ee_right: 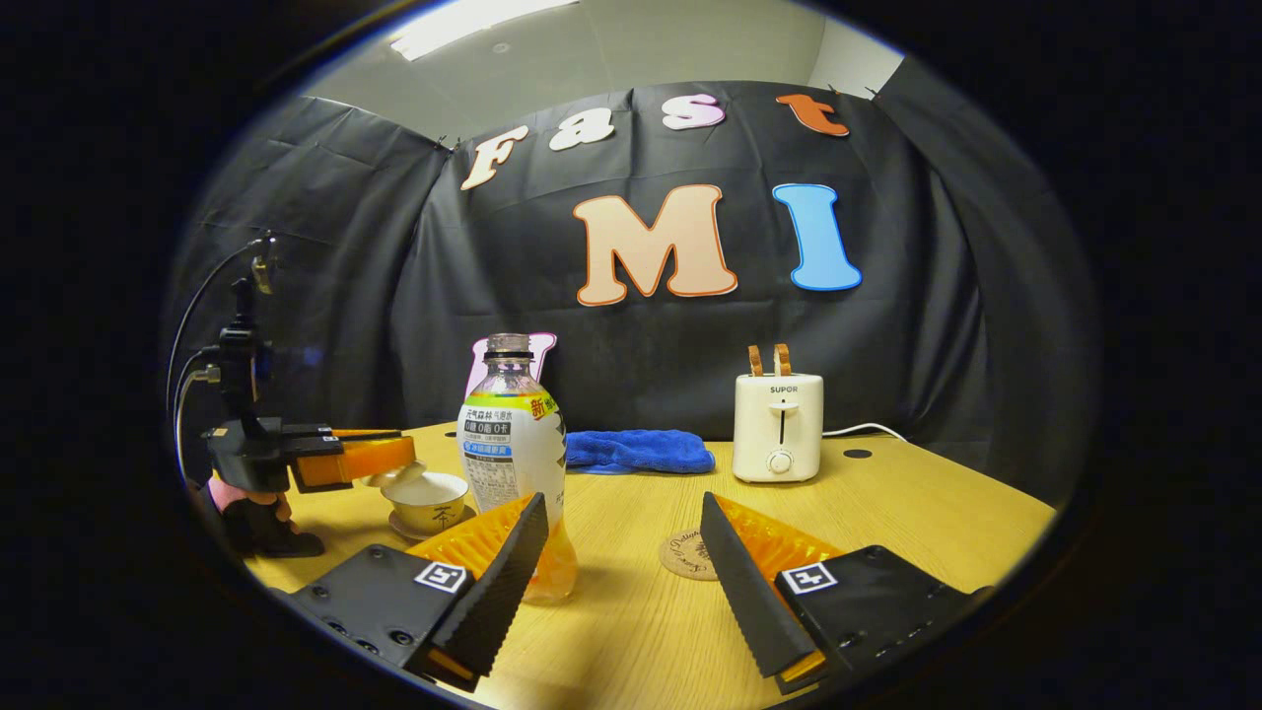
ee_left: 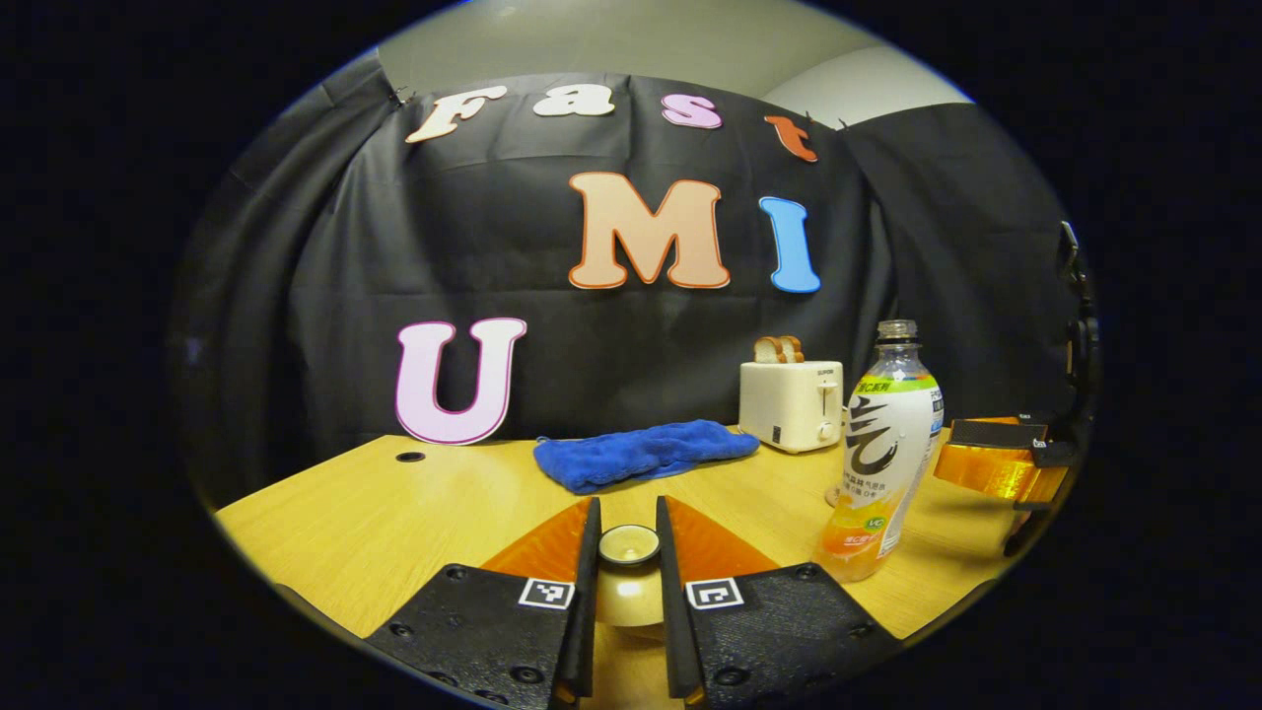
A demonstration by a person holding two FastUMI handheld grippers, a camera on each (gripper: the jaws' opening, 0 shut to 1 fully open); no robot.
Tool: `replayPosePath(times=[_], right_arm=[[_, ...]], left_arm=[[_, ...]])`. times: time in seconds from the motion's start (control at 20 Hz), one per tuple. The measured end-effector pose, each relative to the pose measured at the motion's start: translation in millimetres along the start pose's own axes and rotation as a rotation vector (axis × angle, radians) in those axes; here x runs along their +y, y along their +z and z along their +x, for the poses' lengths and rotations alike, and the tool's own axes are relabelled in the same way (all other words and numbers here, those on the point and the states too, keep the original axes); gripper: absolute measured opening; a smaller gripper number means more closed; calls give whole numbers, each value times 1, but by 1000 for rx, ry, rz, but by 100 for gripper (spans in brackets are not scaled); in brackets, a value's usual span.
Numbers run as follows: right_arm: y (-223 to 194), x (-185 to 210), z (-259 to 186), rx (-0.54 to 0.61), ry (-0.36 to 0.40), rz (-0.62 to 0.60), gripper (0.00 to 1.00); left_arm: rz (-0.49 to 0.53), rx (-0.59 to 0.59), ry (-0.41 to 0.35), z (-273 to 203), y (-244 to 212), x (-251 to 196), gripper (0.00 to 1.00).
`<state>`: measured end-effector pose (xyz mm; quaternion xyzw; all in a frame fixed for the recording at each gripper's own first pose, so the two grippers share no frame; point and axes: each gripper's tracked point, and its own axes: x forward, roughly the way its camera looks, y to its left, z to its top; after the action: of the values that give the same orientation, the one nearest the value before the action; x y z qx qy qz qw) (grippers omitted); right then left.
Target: Open the teacup lid with one hand, grasp the water bottle and pour water into the teacup with the other hand; after pouring, place the water bottle on the coaster and then close the teacup lid.
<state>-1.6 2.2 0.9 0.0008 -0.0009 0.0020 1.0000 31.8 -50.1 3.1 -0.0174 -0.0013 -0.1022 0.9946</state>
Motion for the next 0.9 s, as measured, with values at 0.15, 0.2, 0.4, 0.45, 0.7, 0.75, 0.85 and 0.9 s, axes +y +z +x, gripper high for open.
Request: replayPosePath(times=[0.15, 0.2, 0.4, 0.45, 0.7, 0.75, 0.85, 0.9], right_arm=[[-1, 5, -1, 5, 43, 2, 98], [-1, 10, -2, 7, 74, 2, 99], [-2, 39, 2, 13, 202, 7, 99], [-2, 42, 2, 15, 224, 8, 98], [-6, 54, 15, 23, 243, 9, 98], [-7, 56, 19, 28, 237, 9, 98], [-10, 57, 27, 51, 216, 5, 98], [-13, 59, 31, 65, 214, 3, 99]], left_arm=[[2, -1, 76, -13, 2, 21, 27], [1, -2, 97, -17, 1, 27, 26], [2, -1, 124, -28, 1, 38, 26], [2, -1, 127, -30, 2, 41, 26], [3, 2, 134, -34, 1, 49, 26], [3, 2, 136, -34, 2, 52, 26], [4, 3, 136, -36, 2, 57, 26], [4, 3, 138, -37, 1, 61, 26]])
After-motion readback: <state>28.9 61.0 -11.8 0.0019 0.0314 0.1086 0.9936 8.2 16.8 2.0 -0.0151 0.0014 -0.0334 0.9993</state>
